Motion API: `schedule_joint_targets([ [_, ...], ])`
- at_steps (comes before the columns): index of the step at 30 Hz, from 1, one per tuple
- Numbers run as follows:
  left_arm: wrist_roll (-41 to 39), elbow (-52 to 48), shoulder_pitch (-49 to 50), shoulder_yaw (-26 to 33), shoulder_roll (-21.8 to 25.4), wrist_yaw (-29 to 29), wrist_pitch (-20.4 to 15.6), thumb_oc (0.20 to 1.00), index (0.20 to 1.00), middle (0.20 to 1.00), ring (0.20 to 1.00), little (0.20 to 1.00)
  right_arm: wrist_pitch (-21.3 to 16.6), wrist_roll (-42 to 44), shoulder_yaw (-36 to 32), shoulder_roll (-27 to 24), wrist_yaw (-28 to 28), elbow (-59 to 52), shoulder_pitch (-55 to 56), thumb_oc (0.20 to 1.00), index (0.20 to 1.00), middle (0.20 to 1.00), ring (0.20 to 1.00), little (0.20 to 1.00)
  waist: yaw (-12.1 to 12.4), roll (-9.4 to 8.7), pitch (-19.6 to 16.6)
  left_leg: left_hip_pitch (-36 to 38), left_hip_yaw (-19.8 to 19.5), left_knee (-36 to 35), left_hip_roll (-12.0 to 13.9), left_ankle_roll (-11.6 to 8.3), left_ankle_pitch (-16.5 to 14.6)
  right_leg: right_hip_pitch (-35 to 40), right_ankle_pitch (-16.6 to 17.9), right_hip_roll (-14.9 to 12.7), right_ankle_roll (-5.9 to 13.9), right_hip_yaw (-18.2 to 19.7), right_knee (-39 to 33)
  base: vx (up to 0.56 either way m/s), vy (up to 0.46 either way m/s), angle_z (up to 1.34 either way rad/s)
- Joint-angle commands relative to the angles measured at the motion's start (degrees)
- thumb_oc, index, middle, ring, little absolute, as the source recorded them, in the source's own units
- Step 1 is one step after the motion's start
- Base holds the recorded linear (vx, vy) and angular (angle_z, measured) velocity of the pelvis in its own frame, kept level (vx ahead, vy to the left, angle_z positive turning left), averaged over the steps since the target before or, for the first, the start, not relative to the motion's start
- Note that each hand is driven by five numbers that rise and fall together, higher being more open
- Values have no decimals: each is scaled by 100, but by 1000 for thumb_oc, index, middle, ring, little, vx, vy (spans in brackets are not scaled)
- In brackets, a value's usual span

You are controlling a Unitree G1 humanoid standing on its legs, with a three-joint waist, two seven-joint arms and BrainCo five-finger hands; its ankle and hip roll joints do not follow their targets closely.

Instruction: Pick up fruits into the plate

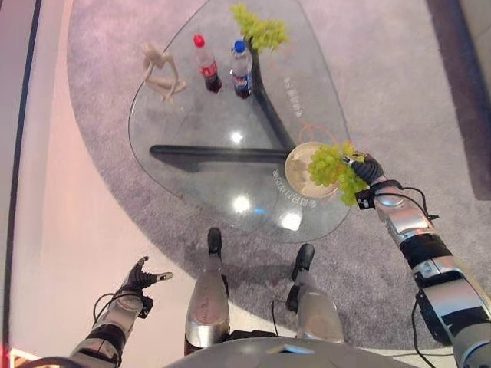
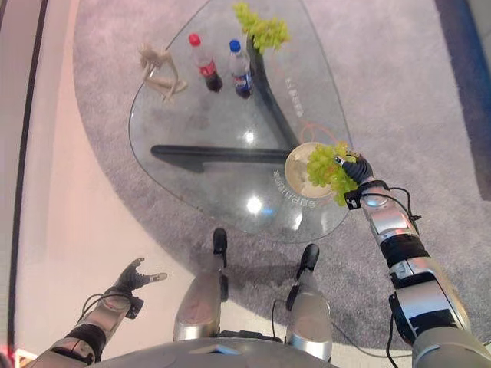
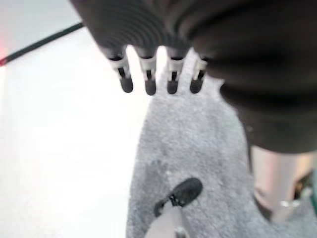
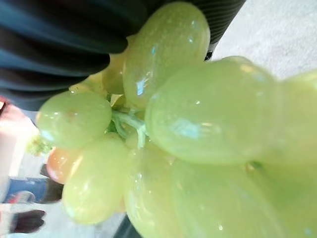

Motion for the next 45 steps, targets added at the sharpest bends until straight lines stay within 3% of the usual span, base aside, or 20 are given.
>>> schedule_joint_targets([
  [1,-216,164,-118,-20,-58,135,-118,1000,1000,1000,1000,1000,-445,-132,155,-490,-263,58,-600,200,200,200,200,200,72,23,212,-530,-198,612,-612,278,-530,-554,-659,18,-202,150,1146,-29,13,10],
  [13,-491,-80,2,-319,-78,96,-82,1000,1000,1000,1000,1000,-461,-139,230,-758,-605,838,-1241,200,200,200,200,200,325,243,223,-1872,-329,1463,-912,453,-636,-2035,-920,-144,-225,28,2403,18,17,11],
  [22,-719,-321,20,-505,-92,118,-141,1000,1000,1000,1000,1000,211,-392,409,-814,-626,1842,-1577,200,200,200,200,200,445,361,223,-2255,-315,1554,-892,510,-602,-2521,-940,-212,-225,-19,2703,14,-1,6],
  [29,-830,-541,86,-749,-55,91,-160,1000,1000,1000,1000,1000,632,-290,278,-940,-1242,2715,-1931,200,200,200,200,200,524,545,223,-2396,-280,1593,-911,532,-570,-2655,-913,-276,-241,-86,2757,-5,-10,0],
  [30,-819,-557,122,-781,-69,100,-146,1000,1000,1000,1000,1000,670,-304,268,-969,-1347,2760,-1968,514,514,514,514,514,528,576,223,-2391,-269,1586,-913,530,-565,-2656,-912,-282,-247,-91,2758,0,0,0],
  [31,-817,-562,143,-796,-79,104,-130,1000,1000,1000,1000,1000,677,-324,261,-986,-1461,2777,-1983,1000,1000,1000,1000,1000,528,593,223,-2388,-263,1583,-913,529,-565,-2658,-913,-285,-251,-94,2763,0,0,0],
  [41,-775,-487,354,-792,-101,80,-82,1000,1000,1000,1000,1000,483,-1217,278,-1276,-2313,2610,-1998,1000,1000,1000,1000,1000,467,655,223,-2268,-149,1539,-894,536,-577,-2641,-928,-257,-260,-88,2799,-1,3,0],
  [43,-820,-468,333,-829,-116,135,-71,1000,1000,1000,1000,1000,437,-1509,306,-1320,-3037,2470,-1966,1000,1000,1000,1000,1000,434,640,223,-2246,-131,1546,-890,542,-594,-2634,-924,-246,-251,-74,2798,0,0,0],
  [45,-825,-402,318,-840,-134,193,-101,1000,1000,1000,1000,1000,248,-1794,333,-1311,-3348,2390,-1980,1000,1000,1000,1000,1000,416,638,223,-2211,-123,1545,-893,558,-611,-2617,-925,-234,-248,-73,2804,0,0,0],
])
